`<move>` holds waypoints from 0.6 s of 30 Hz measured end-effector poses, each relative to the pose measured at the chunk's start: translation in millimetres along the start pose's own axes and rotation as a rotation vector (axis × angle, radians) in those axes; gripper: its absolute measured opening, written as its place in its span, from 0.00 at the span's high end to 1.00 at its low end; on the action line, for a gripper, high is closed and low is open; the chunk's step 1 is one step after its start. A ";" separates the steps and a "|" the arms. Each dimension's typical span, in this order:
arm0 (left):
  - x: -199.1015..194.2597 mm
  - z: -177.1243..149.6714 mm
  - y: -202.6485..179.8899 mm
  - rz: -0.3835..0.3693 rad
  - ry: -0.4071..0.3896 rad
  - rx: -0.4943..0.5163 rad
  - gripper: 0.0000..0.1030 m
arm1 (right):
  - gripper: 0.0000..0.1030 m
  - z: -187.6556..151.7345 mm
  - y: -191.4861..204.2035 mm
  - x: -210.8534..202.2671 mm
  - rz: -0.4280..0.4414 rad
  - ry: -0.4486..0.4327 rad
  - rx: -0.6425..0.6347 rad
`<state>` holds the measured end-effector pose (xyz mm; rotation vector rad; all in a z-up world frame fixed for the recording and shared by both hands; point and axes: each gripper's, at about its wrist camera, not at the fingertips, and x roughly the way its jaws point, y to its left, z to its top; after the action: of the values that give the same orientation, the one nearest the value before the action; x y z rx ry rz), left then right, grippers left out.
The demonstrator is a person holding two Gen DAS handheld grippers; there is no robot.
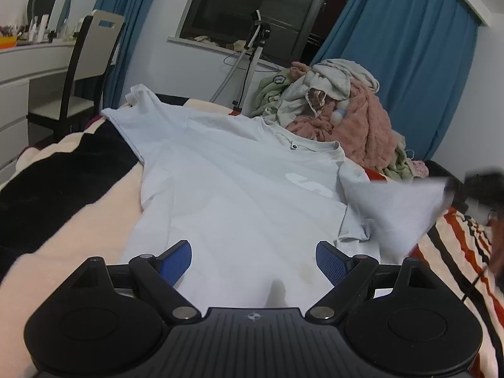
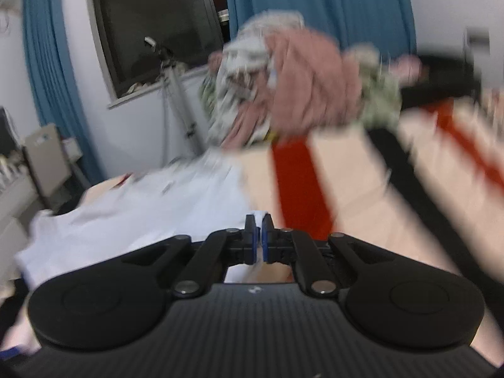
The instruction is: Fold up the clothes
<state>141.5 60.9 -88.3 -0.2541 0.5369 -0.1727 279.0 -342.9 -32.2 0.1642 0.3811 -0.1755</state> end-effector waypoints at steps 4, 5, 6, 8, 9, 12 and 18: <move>0.0 -2.1 -4.4 -0.010 -0.007 0.025 0.15 | 0.94 61.5 -19.4 48.8 -0.167 -0.049 -0.193; 1.7 -2.9 -5.9 -0.013 -0.003 0.032 0.15 | 0.94 72.1 -26.3 65.1 -0.219 -0.057 -0.240; 3.5 -3.6 -7.4 -0.015 0.002 0.038 0.15 | 0.94 81.6 -33.8 82.6 -0.274 -0.063 -0.287; 7.7 -7.0 -10.2 -0.020 0.016 0.056 0.15 | 0.94 93.3 -51.7 116.9 -0.349 -0.049 -0.313; 9.9 -9.1 -11.7 -0.023 0.024 0.066 0.15 | 0.94 96.8 -61.8 133.9 -0.377 -0.036 -0.314; 16.2 -14.0 -16.7 -0.025 0.039 0.094 0.15 | 0.94 90.1 -86.7 177.5 -0.421 -0.006 -0.298; 33.9 -19.9 -19.4 -0.020 0.067 0.124 0.14 | 0.54 48.6 -112.4 214.4 -0.355 0.044 -0.128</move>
<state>157.9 30.8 -115.6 -0.1336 0.5882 -0.2337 469.5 -491.2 -83.9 -0.0276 0.4622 -0.4966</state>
